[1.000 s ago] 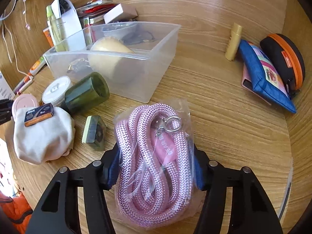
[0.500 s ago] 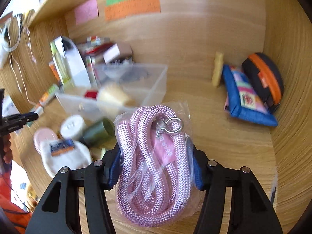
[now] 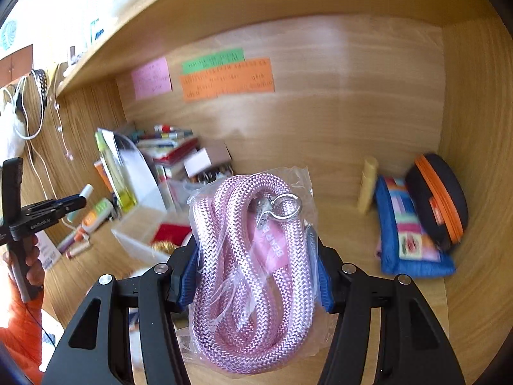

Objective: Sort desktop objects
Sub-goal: 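Drop the blue bottle into the bin with the left gripper while the right drops the rope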

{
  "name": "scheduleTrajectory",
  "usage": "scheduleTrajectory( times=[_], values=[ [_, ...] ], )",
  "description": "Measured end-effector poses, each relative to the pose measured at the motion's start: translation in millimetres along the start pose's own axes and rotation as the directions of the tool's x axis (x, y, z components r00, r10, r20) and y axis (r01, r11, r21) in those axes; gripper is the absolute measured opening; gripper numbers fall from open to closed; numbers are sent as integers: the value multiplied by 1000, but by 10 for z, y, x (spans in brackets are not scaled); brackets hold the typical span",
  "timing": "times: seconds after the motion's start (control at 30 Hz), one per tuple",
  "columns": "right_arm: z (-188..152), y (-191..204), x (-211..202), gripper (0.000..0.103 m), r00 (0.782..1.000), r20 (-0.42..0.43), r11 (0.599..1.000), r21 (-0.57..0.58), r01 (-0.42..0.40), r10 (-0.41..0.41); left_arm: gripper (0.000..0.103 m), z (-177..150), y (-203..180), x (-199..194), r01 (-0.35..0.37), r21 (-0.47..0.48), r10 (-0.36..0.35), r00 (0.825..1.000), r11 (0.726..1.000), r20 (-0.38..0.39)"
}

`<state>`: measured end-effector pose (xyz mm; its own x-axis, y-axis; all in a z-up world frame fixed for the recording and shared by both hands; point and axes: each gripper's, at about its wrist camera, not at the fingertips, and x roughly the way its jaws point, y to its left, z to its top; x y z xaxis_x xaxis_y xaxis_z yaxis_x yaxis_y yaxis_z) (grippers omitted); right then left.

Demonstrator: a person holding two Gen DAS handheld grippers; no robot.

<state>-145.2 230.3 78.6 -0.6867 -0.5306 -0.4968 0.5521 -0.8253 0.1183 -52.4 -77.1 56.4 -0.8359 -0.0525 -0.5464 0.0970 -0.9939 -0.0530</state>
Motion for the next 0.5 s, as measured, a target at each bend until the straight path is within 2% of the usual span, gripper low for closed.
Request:
scheduleTrajectory(
  times=[0.13, 0.5],
  values=[
    [151, 105, 107, 55, 999, 31, 1000, -18, -16, 16, 25, 178, -92, 102, 16, 9, -16, 1000, 1000, 4],
    [422, 298, 521, 55, 995, 25, 995, 17, -100, 100, 25, 511, -285, 426, 82, 8, -82, 997, 997, -11]
  ],
)
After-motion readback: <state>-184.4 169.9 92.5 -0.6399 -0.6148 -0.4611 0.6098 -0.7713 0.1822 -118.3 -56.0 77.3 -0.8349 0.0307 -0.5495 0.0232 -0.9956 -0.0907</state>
